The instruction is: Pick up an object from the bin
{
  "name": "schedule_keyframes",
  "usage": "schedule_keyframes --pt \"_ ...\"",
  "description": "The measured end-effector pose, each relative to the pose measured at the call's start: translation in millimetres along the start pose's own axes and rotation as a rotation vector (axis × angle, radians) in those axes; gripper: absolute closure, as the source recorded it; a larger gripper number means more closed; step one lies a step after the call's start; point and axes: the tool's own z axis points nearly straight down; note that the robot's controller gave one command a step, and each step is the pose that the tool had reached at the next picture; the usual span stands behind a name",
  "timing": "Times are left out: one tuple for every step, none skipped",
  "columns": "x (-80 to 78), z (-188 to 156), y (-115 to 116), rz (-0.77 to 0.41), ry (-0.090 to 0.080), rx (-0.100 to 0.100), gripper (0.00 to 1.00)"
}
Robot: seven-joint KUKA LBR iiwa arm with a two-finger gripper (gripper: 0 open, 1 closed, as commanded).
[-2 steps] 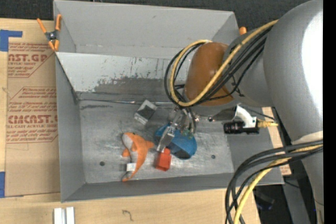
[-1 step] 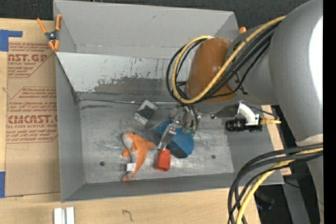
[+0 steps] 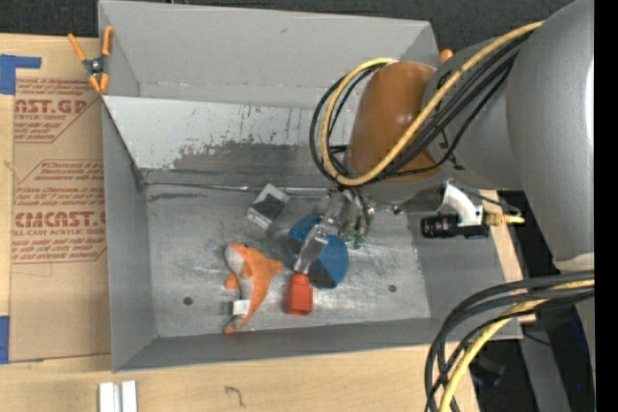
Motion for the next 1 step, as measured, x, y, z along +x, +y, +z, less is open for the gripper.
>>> schedule_keyframes --pt "0.0 -21.1 0.4 0.0 -0.001 -0.002 1.0"
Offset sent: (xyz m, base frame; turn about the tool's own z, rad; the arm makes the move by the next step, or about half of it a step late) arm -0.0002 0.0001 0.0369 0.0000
